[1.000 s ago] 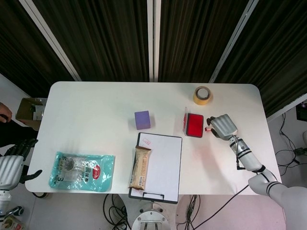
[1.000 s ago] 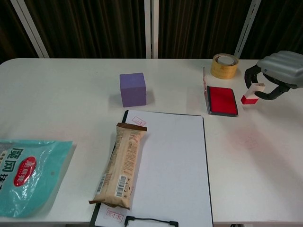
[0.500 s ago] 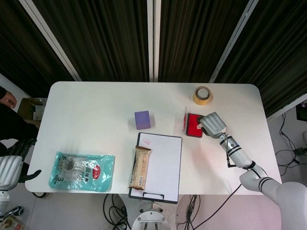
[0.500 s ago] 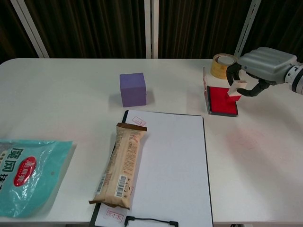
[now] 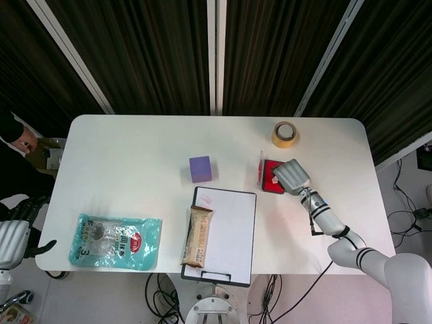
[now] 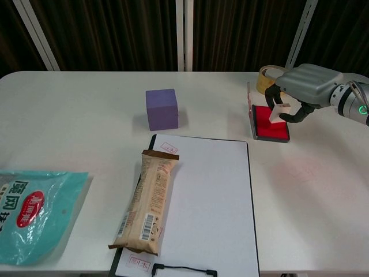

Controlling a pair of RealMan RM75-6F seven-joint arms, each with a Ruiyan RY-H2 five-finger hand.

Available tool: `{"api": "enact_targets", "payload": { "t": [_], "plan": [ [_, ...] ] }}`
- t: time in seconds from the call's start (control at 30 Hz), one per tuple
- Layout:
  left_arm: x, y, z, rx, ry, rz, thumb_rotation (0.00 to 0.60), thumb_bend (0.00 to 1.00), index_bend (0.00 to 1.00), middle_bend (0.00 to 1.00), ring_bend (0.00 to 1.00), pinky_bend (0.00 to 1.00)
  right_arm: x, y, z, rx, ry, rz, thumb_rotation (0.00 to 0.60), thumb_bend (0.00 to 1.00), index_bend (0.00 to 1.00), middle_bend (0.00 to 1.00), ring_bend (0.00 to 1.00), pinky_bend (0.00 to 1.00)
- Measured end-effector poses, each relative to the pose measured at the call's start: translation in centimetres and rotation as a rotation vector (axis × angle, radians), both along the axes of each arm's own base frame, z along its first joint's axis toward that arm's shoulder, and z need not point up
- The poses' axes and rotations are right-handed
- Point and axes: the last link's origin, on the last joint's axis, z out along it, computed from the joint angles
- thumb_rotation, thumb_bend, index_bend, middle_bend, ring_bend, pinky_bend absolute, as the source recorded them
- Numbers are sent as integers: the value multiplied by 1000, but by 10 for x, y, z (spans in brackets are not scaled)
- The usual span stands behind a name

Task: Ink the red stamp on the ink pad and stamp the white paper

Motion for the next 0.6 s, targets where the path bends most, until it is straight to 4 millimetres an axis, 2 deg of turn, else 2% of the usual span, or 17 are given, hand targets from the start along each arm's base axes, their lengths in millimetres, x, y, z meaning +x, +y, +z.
{"api": "enact_targets", "payload": {
  "t": [0.6],
  "plan": [
    [-4, -3, 3, 11, -4, 7, 600, 0, 158, 150, 122, 247, 7, 1, -22, 13, 47, -52, 600, 491, 982, 865, 907, 967]
  ]
}}
